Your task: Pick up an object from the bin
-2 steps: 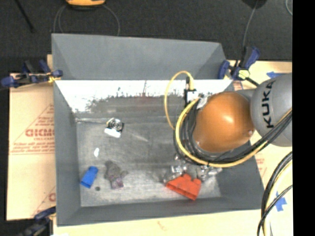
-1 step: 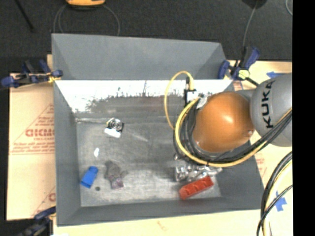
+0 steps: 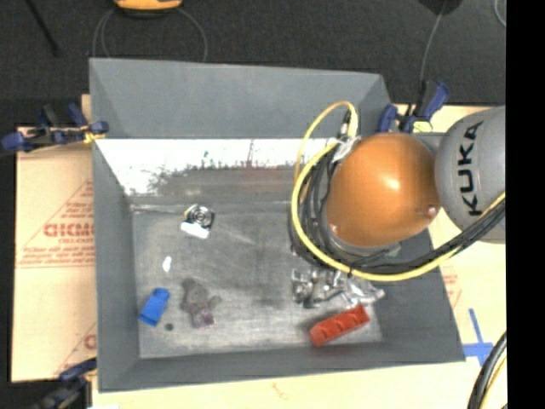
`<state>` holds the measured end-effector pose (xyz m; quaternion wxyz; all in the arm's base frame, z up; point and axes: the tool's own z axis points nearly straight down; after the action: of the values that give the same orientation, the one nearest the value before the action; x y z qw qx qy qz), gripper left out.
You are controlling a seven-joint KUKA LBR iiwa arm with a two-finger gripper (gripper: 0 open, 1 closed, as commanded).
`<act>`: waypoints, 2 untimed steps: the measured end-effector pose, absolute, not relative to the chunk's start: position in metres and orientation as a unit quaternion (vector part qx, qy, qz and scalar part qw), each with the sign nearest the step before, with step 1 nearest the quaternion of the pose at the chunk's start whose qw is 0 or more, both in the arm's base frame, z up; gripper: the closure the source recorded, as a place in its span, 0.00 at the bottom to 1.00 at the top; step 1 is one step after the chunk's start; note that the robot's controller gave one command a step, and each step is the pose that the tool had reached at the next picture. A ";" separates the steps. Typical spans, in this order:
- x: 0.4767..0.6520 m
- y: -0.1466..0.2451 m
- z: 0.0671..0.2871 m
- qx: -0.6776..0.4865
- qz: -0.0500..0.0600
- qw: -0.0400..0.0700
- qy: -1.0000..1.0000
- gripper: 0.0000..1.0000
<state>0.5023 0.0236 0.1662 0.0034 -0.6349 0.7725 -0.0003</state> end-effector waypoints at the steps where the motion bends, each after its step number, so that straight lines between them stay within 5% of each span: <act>1: 0.517 0.078 0.149 -0.447 0.002 0.002 0.895 1.00; 2: 0.549 0.189 0.181 -0.381 0.001 0.002 0.925 1.00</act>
Offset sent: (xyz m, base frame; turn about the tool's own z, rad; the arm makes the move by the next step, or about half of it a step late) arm 0.0143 0.0522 -0.0169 0.4523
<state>0.5491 0.1895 0.1810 0.0025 -0.3811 0.9245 0.0012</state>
